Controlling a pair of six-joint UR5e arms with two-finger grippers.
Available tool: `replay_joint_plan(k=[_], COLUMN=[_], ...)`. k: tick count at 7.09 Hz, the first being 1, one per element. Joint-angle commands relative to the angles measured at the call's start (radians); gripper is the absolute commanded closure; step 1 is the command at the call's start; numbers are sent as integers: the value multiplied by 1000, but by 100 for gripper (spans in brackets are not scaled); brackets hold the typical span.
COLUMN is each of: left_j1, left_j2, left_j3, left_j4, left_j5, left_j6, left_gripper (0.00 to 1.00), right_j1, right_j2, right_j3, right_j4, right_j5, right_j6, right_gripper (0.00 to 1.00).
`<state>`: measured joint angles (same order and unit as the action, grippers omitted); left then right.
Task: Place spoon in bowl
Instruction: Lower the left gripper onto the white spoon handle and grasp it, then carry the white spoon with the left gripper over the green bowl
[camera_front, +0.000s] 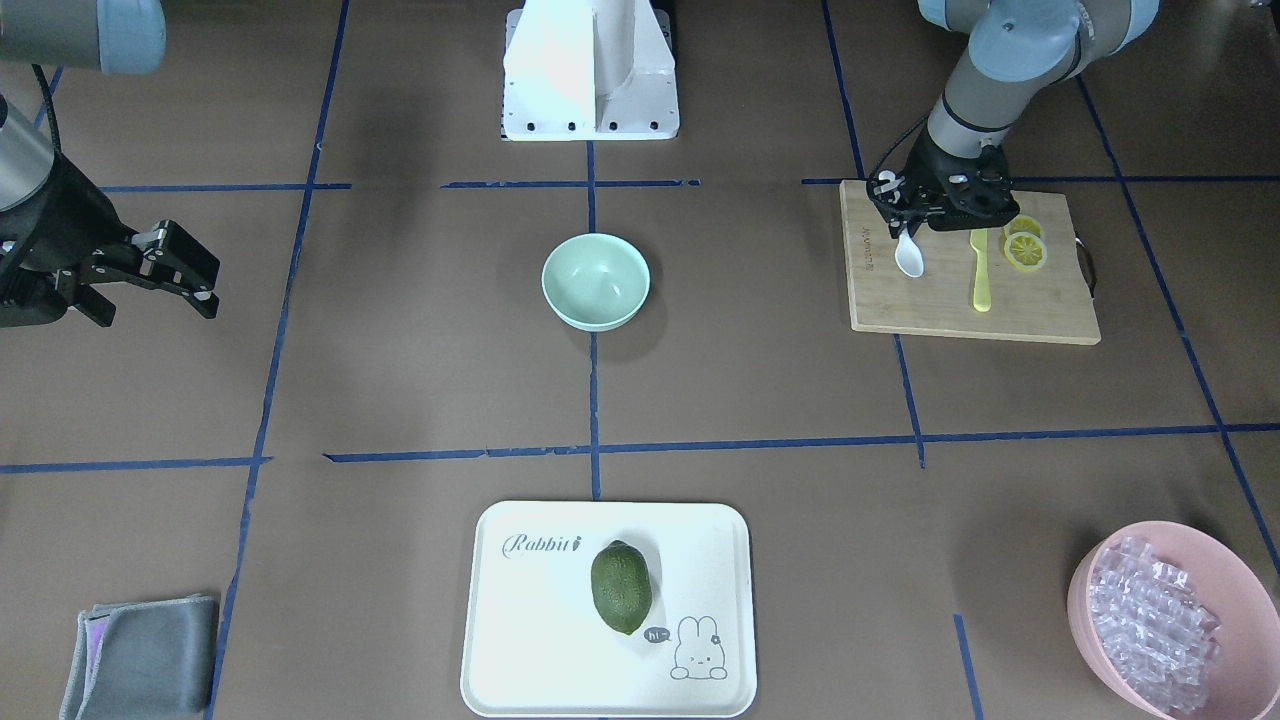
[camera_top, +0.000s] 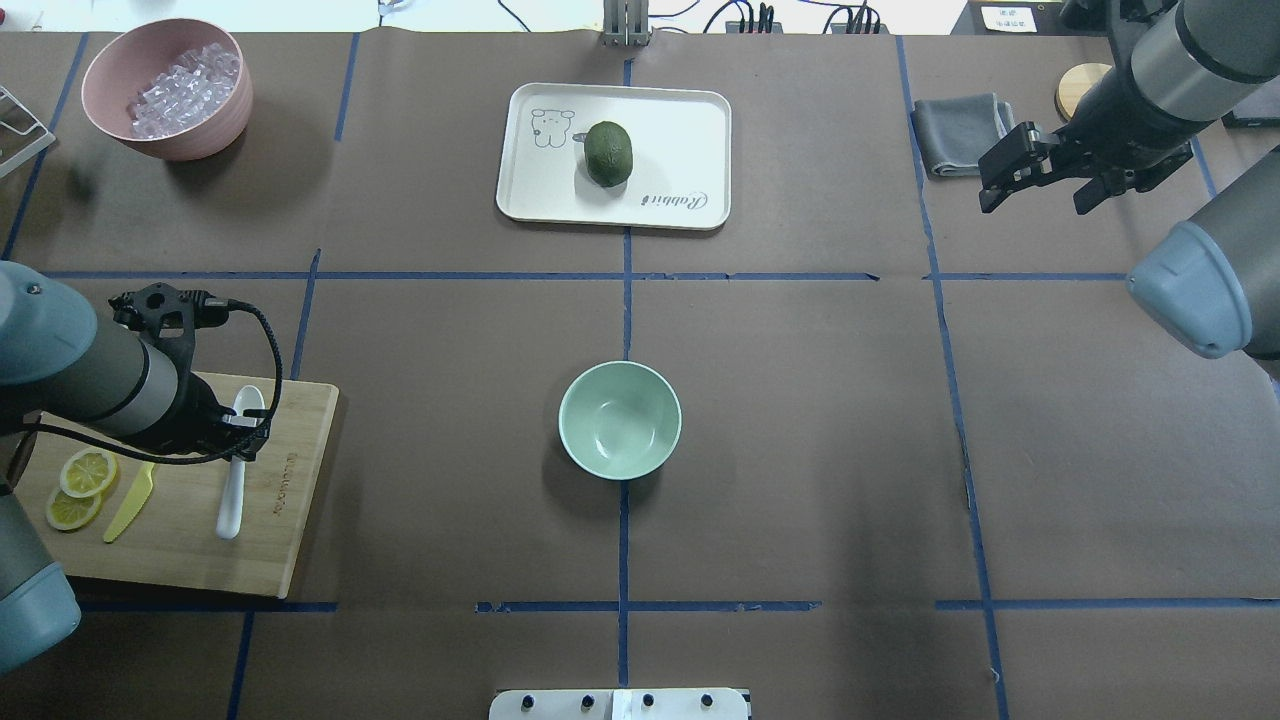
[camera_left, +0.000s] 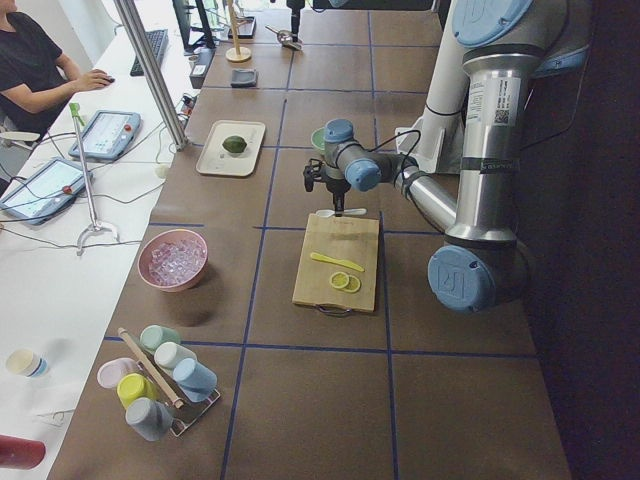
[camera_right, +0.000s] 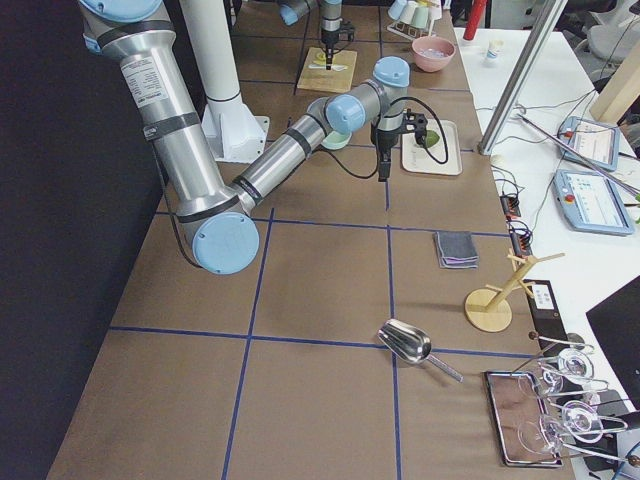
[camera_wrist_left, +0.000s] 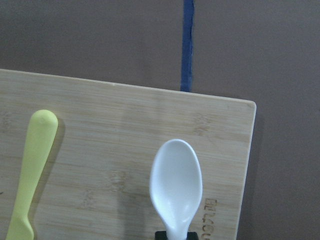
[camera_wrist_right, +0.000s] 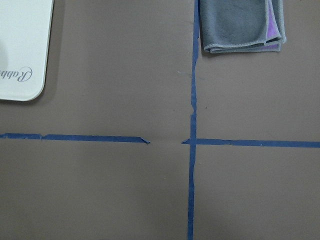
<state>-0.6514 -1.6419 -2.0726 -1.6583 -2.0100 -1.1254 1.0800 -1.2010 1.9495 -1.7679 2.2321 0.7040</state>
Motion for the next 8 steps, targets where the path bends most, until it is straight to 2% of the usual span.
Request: replay_joint_plan(k=[1, 2, 3, 4, 5, 6, 8], left_j1=[7, 16, 62, 114, 146, 168, 187], left_j2=[-216, -415, -505, -612, -680, -722, -734], left_j3=[-6, 26, 64, 177, 300, 380, 396], left_j4=[177, 342, 354, 272, 188, 136, 126], left_j5=[-3, -4, -9, -6, -1, -1, -1], left_j6=[-81, -138, -240, -372, -431, -450, -451], left_gripper=[100, 100, 100, 100, 100, 100, 100], right_j1=[35, 72, 146, 223, 285, 328, 342], right_j2=[-43, -95, -170, -230, -273, -290, -292], right_j3=[-1, -3, -9, -30, -61, -96, -104], right_j4=[5, 5, 5, 5, 5, 5, 5], right_j5=[10, 38, 79, 122, 159, 170, 170], right_j6=[-20, -117, -268, -411, -526, -605, -624], right_gripper=[0, 0, 0, 0, 0, 0, 0])
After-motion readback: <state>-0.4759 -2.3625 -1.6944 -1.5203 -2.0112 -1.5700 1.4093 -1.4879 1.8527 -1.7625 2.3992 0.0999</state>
